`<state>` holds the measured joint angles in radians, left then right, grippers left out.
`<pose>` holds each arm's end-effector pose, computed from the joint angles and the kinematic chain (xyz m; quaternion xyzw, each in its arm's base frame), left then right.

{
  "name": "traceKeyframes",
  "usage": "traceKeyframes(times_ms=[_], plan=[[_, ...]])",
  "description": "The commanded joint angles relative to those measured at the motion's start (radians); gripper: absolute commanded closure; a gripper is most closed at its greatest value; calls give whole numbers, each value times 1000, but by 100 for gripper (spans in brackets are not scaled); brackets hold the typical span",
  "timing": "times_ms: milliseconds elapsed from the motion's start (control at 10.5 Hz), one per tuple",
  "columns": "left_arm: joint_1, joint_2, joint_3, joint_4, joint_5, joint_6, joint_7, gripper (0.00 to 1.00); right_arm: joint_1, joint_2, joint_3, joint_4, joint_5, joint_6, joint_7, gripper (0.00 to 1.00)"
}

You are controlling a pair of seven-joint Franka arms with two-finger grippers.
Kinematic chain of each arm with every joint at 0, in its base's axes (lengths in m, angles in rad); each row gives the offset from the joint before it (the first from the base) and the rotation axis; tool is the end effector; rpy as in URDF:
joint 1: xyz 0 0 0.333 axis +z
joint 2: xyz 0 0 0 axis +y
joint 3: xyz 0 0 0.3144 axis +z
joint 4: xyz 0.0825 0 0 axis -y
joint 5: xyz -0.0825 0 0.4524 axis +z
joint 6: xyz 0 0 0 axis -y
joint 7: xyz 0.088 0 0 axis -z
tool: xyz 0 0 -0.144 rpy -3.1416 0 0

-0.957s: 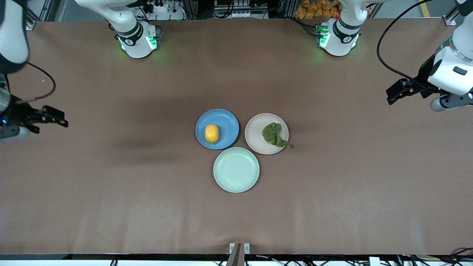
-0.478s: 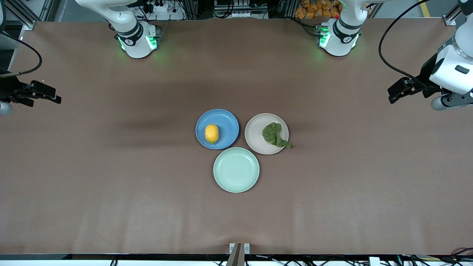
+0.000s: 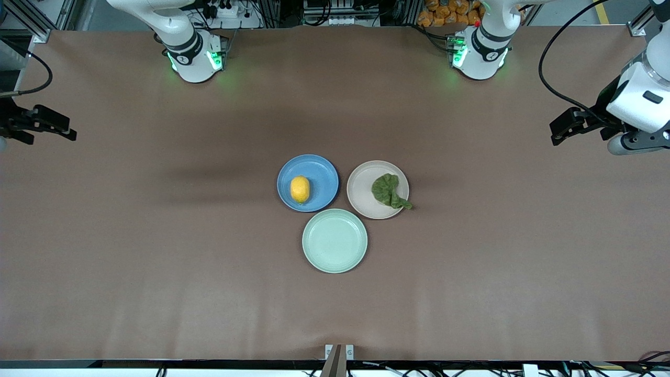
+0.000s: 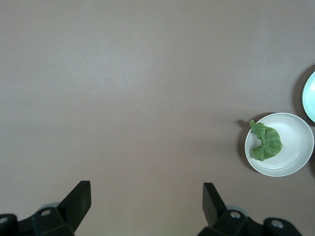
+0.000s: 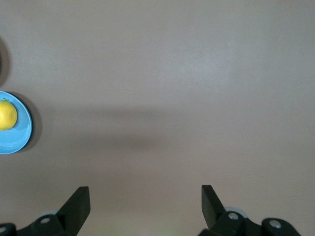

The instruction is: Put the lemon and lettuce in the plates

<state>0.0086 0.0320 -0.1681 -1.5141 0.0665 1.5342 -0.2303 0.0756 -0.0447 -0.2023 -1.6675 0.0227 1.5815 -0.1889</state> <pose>0.6227 -0.0888 0.5938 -0.9989 -0.0364 -0.0003 0.0311 0.6019 -0.0754 0.5616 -0.9992 -0.0309 0.0184 0.0189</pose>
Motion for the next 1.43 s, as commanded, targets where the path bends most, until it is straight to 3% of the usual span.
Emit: traceKeyframes(times_ms=[0, 574, 1339], plan=[[-9, -14, 15, -1, -30, -14, 29, 0, -25, -12, 35, 32, -44, -21, 11, 0], [-9, -14, 38, 0, -80, -3, 45, 0, -22, 26, 38, 115, -60, -121, 17, 0], [-9, -17, 53, 0, -67, -5, 111, 0, -19, 28, 37, 120, -47, -138, 38, 0]])
